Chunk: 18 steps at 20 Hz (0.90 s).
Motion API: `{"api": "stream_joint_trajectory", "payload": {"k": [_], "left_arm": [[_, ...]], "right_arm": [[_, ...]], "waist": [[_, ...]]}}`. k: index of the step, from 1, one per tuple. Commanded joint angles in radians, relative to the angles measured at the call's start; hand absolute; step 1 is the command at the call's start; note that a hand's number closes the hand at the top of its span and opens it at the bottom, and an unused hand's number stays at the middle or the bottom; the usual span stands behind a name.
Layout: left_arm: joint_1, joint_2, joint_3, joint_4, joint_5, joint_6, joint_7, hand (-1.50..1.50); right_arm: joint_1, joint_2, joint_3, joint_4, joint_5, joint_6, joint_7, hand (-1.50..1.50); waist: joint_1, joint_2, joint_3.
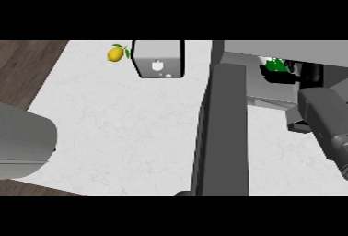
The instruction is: Pick up the milk, place it into the microwave and close the microwave
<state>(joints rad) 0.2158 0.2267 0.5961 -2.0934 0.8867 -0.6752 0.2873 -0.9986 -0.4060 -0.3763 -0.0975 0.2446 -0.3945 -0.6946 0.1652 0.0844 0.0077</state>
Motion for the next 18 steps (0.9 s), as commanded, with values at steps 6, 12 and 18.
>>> {"api": "stream_joint_trajectory", "payload": {"k": [6, 12, 18], "left_arm": [[-0.029, 0.011, 0.005, 0.024, -0.027, -0.002, -0.006, -1.50], [-0.053, 0.029, 0.000, 0.030, -0.054, -0.009, -0.003, -1.50], [-0.058, 0.020, -0.008, 0.019, -0.067, -0.011, -0.007, -1.50]], "right_arm": [[-0.022, -0.044, -0.003, -0.001, 0.003, 0.003, 0.010, 1.50], [-0.027, -0.056, 0.003, 0.005, 0.010, 0.015, 0.012, 1.50], [0.011, -0.110, 0.061, 0.031, 0.080, -0.159, 0.053, 1.50]], "waist": [[0.021, 0.016, 0.004], [0.024, 0.025, 0.004], [0.038, 0.038, -0.003]]}}
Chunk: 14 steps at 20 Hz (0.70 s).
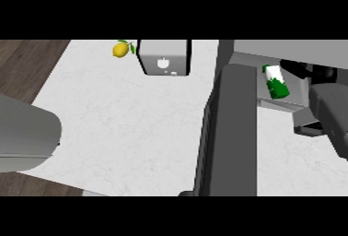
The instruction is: Pick up the milk, place it into the microwave and close the microwave
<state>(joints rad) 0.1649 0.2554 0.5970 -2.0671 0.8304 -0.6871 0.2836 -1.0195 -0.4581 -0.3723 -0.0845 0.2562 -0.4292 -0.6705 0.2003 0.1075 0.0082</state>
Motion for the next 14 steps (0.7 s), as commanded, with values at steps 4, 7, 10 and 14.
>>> {"api": "stream_joint_trajectory", "payload": {"k": [4, 7, 10, 14], "left_arm": [[-0.014, 0.011, -0.008, 0.017, -0.021, -0.005, 0.006, -1.50], [-0.038, 0.021, -0.011, 0.023, -0.044, -0.008, 0.004, -1.50], [-0.049, 0.010, -0.019, 0.042, -0.053, -0.015, -0.005, -1.50], [-0.046, 0.004, -0.025, 0.055, -0.056, -0.019, -0.005, -1.50]], "right_arm": [[-0.074, 0.057, -0.040, -0.025, -0.046, 0.125, -0.021, -1.50], [-0.074, 0.092, 0.031, 0.018, 0.024, 0.142, 0.015, -1.50], [-0.116, 0.103, 0.064, 0.027, 0.059, 0.110, 0.068, -1.50], [-0.155, 0.154, 0.060, 0.030, 0.058, 0.026, 0.126, -1.50]], "waist": [[0.009, -0.013, 0.005], [0.008, -0.013, -0.001], [0.021, -0.012, -0.004], [0.022, -0.019, -0.005]]}}
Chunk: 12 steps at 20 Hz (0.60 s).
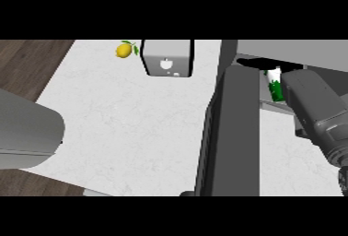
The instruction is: Pick up the milk, place it into the microwave and close the microwave
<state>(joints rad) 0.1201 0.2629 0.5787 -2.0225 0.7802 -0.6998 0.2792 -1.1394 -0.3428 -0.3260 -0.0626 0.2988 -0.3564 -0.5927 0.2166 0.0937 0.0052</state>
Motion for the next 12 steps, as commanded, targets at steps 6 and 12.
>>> {"api": "stream_joint_trajectory", "payload": {"k": [6, 12], "left_arm": [[-0.017, -0.016, -0.030, 0.035, -0.043, -0.015, -0.003, -1.50], [-0.001, -0.033, -0.050, 0.061, -0.060, -0.041, -0.006, -1.50]], "right_arm": [[-0.071, 0.097, 0.008, -0.010, 0.010, -0.083, 0.056, -1.50], [-0.087, 0.119, -0.018, -0.037, -0.009, -0.134, 0.040, -1.50]], "waist": [[-0.022, -0.010, -0.002], [-0.040, -0.019, -0.001]]}}
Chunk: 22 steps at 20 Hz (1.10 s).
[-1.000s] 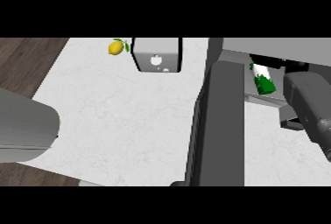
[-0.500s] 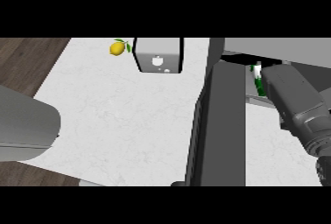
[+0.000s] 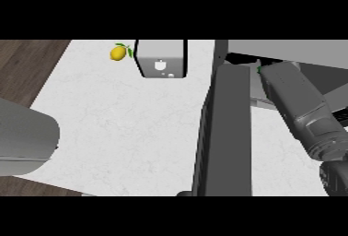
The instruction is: Pick up the milk, place it into the microwave and close the microwave
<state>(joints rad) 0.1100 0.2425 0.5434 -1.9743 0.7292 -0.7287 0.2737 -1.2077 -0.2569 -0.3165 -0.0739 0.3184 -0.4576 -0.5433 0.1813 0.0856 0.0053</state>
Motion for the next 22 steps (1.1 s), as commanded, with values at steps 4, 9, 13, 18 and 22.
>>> {"api": "stream_joint_trajectory", "payload": {"k": [4, 9, 13, 18, 22], "left_arm": [[0.036, -0.042, -0.040, 0.020, -0.033, -0.044, -0.007, -1.50], [0.047, -0.085, -0.057, 0.031, -0.094, -0.067, -0.031, -1.50], [0.087, -0.138, -0.063, 0.002, -0.136, -0.096, -0.071, -1.50], [0.075, -0.156, -0.136, 0.023, -0.137, -0.136, -0.061, -1.50], [0.091, -0.201, -0.204, 0.043, -0.179, -0.194, -0.072, -1.50]], "right_arm": [[-0.003, 0.003, -0.055, -0.036, -0.048, -0.044, -0.018, -1.50], [0.036, -0.007, -0.042, -0.028, -0.032, -0.006, -0.051, -1.50], [0.086, -0.026, -0.057, -0.026, -0.047, 0.049, -0.080, -1.50], [0.161, -0.027, -0.080, -0.035, -0.073, 0.141, -0.160, -1.50], [0.191, 0.004, -0.112, -0.040, -0.119, 0.326, -0.212, -1.50]], "waist": [[-0.032, -0.018, -0.002], [-0.063, -0.028, -0.003], [-0.075, -0.041, -0.002], [-0.104, -0.047, -0.002], [-0.125, -0.058, -0.002]]}}
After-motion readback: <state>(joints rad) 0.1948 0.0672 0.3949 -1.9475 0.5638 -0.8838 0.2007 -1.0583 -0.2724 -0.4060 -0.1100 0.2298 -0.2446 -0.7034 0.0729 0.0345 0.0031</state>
